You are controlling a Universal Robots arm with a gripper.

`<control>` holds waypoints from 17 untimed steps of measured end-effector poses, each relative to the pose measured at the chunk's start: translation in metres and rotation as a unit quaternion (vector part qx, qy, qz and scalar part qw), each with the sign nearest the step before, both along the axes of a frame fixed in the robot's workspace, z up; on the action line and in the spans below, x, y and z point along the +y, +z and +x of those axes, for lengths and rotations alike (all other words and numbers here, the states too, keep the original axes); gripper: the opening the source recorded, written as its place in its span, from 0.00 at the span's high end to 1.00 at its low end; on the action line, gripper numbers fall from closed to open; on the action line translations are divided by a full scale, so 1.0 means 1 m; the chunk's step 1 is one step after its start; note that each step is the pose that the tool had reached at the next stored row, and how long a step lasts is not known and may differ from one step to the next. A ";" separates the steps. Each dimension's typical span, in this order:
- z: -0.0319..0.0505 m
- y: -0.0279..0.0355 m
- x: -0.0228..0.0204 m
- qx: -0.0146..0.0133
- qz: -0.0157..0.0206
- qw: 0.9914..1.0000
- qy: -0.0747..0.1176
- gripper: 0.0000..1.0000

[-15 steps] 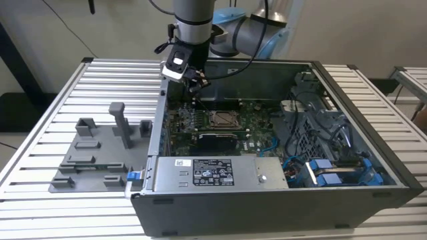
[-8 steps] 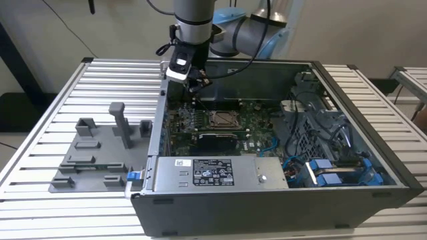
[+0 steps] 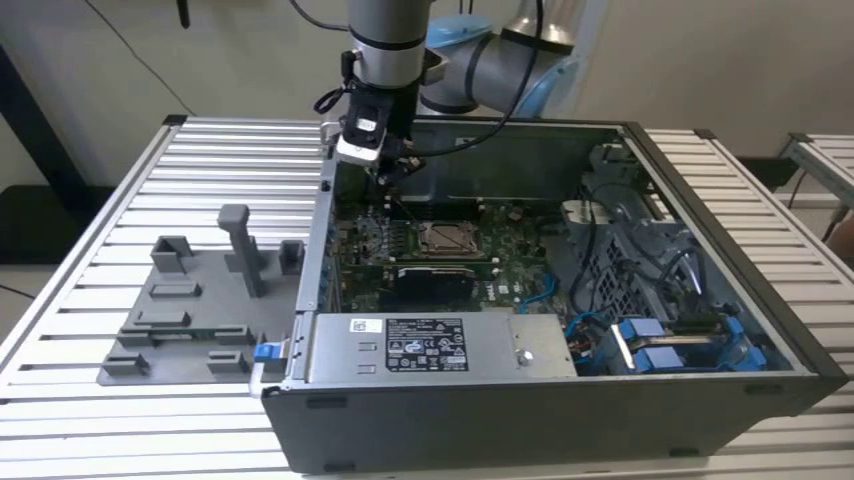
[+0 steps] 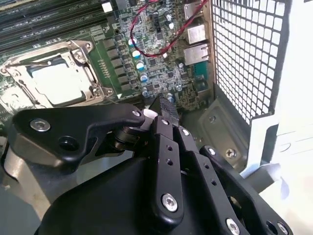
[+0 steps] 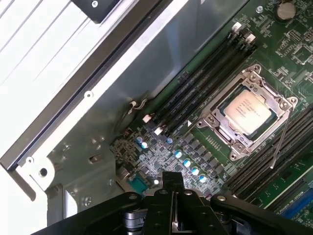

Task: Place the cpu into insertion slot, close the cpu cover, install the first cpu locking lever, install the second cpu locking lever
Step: 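Install the first cpu locking lever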

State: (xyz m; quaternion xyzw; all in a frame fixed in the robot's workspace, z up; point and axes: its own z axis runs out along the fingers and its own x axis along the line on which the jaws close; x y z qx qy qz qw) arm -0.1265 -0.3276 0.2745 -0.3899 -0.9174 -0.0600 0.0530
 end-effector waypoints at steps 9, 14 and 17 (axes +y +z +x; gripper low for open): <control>0.0000 0.0000 0.0000 0.000 0.000 1.000 0.030 0.89; 0.0000 -0.0001 0.0000 -0.004 0.000 0.998 0.056 0.89; 0.0001 -0.0003 0.0000 -0.010 0.000 0.997 0.077 0.89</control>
